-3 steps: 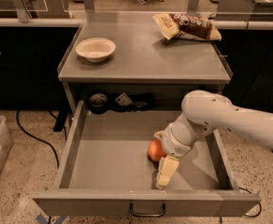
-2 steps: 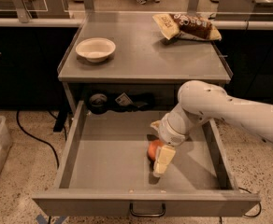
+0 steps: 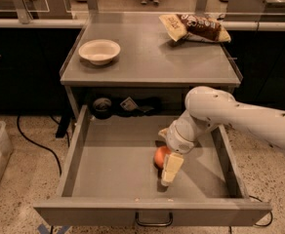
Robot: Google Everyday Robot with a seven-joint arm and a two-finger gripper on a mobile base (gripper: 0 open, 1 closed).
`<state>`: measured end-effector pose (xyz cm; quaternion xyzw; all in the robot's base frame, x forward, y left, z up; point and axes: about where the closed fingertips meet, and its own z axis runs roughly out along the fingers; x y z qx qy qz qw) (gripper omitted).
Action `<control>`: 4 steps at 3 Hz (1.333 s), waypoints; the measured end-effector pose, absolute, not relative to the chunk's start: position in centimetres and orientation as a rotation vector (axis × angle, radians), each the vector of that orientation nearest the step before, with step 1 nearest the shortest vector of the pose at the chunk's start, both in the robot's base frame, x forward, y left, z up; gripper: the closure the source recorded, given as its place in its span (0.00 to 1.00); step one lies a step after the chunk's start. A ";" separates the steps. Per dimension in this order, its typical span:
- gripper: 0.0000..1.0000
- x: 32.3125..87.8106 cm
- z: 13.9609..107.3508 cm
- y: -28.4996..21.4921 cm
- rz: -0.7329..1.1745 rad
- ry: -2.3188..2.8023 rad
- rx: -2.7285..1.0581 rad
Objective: Pick orange from top drawer and place on counter
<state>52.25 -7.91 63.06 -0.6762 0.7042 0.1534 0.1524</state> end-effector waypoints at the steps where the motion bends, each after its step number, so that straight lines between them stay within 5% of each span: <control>1: 0.00 52.9 61.2 -9.0 0.463 2.070 -1.929; 2: 0.00 53.0 60.9 -9.2 0.467 2.078 -1.927; 4: 0.42 53.0 60.9 -9.2 0.467 2.078 -1.927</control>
Offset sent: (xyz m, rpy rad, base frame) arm 0.0052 -0.0093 -0.0151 -0.0104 0.0306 -0.0179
